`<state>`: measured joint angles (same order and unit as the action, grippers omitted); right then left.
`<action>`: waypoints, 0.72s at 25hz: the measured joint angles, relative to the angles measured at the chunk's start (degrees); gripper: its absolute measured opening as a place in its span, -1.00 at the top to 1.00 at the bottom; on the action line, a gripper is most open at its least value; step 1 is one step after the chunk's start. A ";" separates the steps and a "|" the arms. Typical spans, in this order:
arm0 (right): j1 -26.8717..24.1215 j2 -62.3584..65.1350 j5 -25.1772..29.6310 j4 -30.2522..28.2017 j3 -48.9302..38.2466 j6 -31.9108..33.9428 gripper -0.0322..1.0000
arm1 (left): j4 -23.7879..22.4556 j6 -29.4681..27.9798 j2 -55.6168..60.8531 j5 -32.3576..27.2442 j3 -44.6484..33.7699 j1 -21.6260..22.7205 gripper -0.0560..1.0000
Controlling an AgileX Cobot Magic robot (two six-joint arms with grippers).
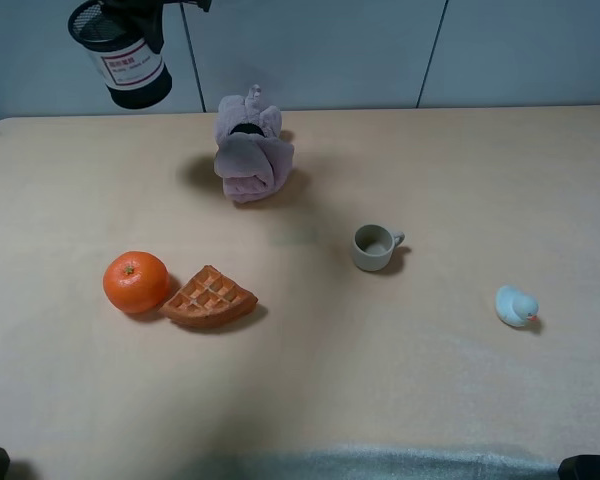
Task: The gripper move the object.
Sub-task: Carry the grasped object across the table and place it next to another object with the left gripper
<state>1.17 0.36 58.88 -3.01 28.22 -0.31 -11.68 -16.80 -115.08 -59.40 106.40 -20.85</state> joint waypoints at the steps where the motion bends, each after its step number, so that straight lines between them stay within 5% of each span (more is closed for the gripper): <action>1: 0.00 0.00 0.00 0.00 0.00 0.00 -0.40 | -0.08 0.00 -0.67 -0.24 1.23 -0.68 0.80; 18: 0.00 0.00 0.00 0.00 0.00 0.00 -0.40 | -0.08 -0.14 -18.62 -6.91 28.51 -11.82 0.80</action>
<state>1.17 0.36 58.88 -3.01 28.22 -0.31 -11.76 -16.93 -133.70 -66.31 134.90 -32.67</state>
